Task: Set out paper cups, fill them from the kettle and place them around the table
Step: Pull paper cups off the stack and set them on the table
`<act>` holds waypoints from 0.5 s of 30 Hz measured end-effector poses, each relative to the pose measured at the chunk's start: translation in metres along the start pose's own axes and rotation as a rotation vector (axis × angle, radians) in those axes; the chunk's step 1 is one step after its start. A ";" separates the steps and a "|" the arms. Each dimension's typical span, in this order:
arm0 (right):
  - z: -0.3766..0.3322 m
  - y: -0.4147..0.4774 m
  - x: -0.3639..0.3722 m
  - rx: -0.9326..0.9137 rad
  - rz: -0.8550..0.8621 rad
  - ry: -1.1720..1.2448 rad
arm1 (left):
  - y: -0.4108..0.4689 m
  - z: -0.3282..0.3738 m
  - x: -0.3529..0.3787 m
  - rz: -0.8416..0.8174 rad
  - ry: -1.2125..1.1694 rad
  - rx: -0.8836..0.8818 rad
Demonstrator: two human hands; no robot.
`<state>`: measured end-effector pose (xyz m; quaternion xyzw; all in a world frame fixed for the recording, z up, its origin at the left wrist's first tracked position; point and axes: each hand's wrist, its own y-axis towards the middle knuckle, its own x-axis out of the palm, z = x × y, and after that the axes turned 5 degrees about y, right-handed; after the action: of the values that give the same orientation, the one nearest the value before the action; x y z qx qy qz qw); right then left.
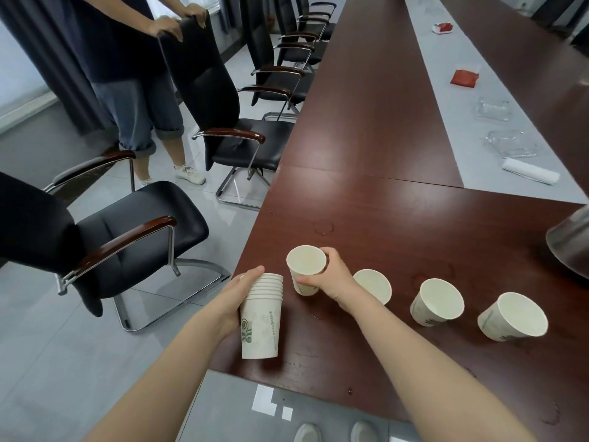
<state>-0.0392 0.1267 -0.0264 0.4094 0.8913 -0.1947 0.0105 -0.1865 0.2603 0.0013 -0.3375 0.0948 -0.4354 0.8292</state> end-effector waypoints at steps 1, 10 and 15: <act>0.003 0.000 0.001 -0.004 0.001 -0.015 | -0.002 -0.001 -0.001 0.006 -0.005 0.000; 0.029 -0.005 -0.001 0.002 -0.023 -0.011 | -0.005 -0.006 -0.008 0.027 0.010 -0.009; 0.032 -0.009 -0.004 -0.005 -0.024 -0.017 | -0.008 -0.008 -0.006 0.024 0.018 -0.020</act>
<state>-0.0476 0.1069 -0.0520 0.3969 0.8966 -0.1959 0.0169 -0.1989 0.2579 0.0002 -0.3410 0.1106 -0.4272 0.8301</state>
